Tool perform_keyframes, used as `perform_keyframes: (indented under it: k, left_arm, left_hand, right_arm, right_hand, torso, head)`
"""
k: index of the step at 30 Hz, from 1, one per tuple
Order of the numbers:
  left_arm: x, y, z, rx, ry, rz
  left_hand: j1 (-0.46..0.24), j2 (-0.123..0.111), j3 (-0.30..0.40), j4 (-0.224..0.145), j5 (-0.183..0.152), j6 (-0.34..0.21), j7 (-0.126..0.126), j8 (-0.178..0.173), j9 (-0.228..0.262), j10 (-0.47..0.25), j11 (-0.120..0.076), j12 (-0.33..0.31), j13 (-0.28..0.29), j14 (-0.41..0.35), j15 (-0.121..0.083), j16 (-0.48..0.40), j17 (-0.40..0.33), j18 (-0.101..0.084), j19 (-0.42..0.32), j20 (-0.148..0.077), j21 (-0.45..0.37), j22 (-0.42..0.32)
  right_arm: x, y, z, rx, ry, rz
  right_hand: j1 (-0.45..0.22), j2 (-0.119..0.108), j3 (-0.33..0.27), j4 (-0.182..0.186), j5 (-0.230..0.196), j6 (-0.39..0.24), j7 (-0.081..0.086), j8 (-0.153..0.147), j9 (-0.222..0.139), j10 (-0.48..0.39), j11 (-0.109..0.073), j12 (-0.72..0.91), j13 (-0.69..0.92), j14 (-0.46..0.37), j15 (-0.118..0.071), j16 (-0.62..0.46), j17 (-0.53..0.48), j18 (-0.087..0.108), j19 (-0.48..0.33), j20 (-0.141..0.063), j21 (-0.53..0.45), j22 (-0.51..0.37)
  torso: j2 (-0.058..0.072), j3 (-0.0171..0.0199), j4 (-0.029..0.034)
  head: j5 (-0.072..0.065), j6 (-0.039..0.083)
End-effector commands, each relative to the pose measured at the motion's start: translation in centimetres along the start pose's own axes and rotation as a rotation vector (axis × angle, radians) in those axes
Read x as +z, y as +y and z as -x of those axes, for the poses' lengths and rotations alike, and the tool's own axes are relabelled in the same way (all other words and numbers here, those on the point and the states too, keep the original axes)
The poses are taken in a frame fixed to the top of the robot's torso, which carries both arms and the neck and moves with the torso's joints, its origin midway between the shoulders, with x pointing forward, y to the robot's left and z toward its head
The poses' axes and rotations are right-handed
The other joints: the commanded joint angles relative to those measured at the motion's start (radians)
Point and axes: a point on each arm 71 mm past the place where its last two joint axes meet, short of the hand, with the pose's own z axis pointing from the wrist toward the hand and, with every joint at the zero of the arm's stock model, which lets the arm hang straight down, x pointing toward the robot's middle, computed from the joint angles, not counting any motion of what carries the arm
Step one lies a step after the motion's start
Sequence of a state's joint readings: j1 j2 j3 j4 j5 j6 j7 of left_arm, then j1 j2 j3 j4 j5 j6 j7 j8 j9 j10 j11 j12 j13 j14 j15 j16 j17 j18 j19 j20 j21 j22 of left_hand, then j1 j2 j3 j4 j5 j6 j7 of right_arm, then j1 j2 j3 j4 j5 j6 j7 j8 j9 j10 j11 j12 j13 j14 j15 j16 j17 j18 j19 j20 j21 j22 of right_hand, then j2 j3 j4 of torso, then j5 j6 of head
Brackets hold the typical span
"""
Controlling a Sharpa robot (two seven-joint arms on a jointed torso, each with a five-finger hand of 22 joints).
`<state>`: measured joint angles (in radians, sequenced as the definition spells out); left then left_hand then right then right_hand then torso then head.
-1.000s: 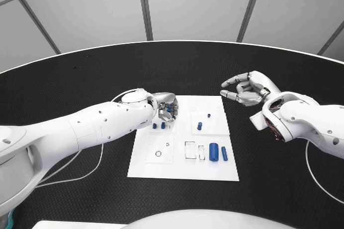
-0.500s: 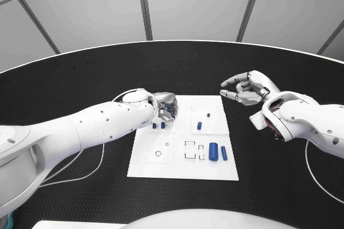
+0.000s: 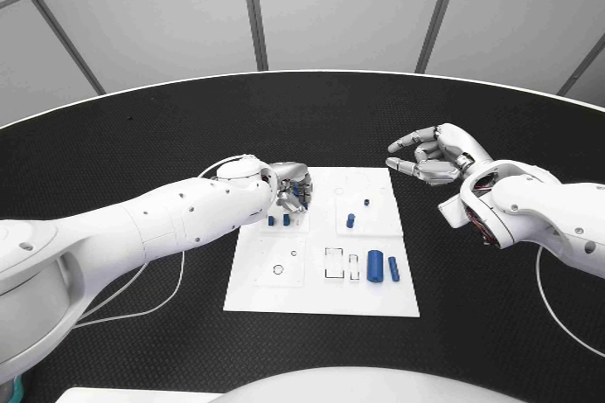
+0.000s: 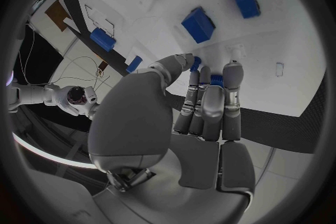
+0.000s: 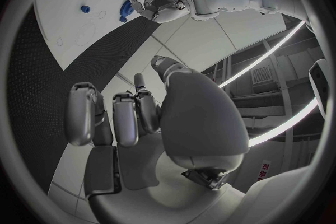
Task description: Assemble the parts on the task board
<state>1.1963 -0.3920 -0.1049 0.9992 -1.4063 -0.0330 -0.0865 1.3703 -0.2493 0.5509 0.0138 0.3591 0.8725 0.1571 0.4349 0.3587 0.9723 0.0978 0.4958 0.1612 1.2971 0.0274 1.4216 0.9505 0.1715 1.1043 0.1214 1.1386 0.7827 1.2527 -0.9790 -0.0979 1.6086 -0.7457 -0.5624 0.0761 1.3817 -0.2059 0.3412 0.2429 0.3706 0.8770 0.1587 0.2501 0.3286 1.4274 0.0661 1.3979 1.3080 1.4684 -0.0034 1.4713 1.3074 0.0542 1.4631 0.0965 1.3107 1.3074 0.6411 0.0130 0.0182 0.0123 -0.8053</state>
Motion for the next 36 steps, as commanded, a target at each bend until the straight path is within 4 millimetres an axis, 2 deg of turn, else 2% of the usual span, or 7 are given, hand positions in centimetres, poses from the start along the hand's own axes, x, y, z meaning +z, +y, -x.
perform_keyframes:
  k: [1,19,26,36]
  left_arm:
    - [0.05,-0.02,-0.07,0.000,0.002,0.001]
    - [0.26,-0.09,-0.72,-0.003,0.024,0.011]
    - [0.31,-0.08,-0.84,-0.003,0.028,0.017]
    - [0.34,0.11,-0.88,0.007,0.026,0.031]
  left_hand:
    - [0.001,0.012,0.005,0.000,-0.007,0.009,0.002,-0.003,-0.001,0.006,0.001,-0.005,-0.002,0.007,0.002,0.005,0.004,-0.011,0.011,-0.001,0.009,0.005]
    - [-0.002,0.014,0.005,-0.002,-0.013,0.014,0.001,-0.002,-0.001,0.014,-0.001,-0.006,-0.004,0.020,0.000,0.013,0.022,-0.016,0.025,-0.002,0.029,0.032]
    - [-0.001,0.024,0.008,-0.008,-0.019,0.030,-0.004,0.003,0.001,0.034,-0.007,-0.004,-0.003,0.048,-0.005,0.030,0.064,-0.026,0.056,-0.005,0.066,0.087]
    - [0.018,0.042,0.019,-0.025,-0.031,0.037,-0.005,0.001,0.001,0.045,-0.010,-0.008,-0.003,0.076,-0.009,0.046,0.113,-0.031,0.075,-0.009,0.092,0.121]
  right_arm:
    - [0.01,0.01,-0.02,0.000,0.001,0.000]
    - [0.01,0.05,-0.06,0.001,0.002,0.001]
    - [0.02,0.06,-0.08,0.001,0.002,0.001]
    - [0.03,0.06,-0.09,0.001,0.003,0.001]
  right_hand:
    - [0.000,-0.006,0.008,0.000,0.006,-0.006,-0.001,0.006,-0.001,0.005,0.003,0.001,0.092,0.057,-0.007,-0.001,0.062,0.008,0.005,-0.007,-0.002,0.054]
    - [0.000,-0.006,0.008,0.000,0.006,-0.006,-0.001,0.006,-0.001,0.005,0.003,0.001,0.092,0.057,-0.007,-0.001,0.062,0.008,0.005,-0.007,-0.002,0.054]
    - [0.000,-0.006,0.008,0.000,0.006,-0.006,-0.001,0.006,-0.001,0.005,0.003,0.001,0.092,0.057,-0.007,-0.001,0.062,0.008,0.005,-0.007,-0.002,0.054]
    - [0.000,-0.005,0.010,-0.001,0.006,-0.004,-0.001,0.007,-0.001,0.006,0.002,0.003,0.093,0.057,-0.007,-0.002,0.062,0.008,0.006,-0.007,-0.002,0.054]
  torso:
    - [0.000,-0.0002,0.0005]
    - [0.000,-0.0002,0.0000]
    - [-0.001,0.0001,0.0001]
    - [-0.001,-0.0004,0.0001]
  head:
    - [-0.001,-0.001]
    - [-0.004,-0.004]
    - [-0.005,-0.004]
    - [-0.005,-0.008]
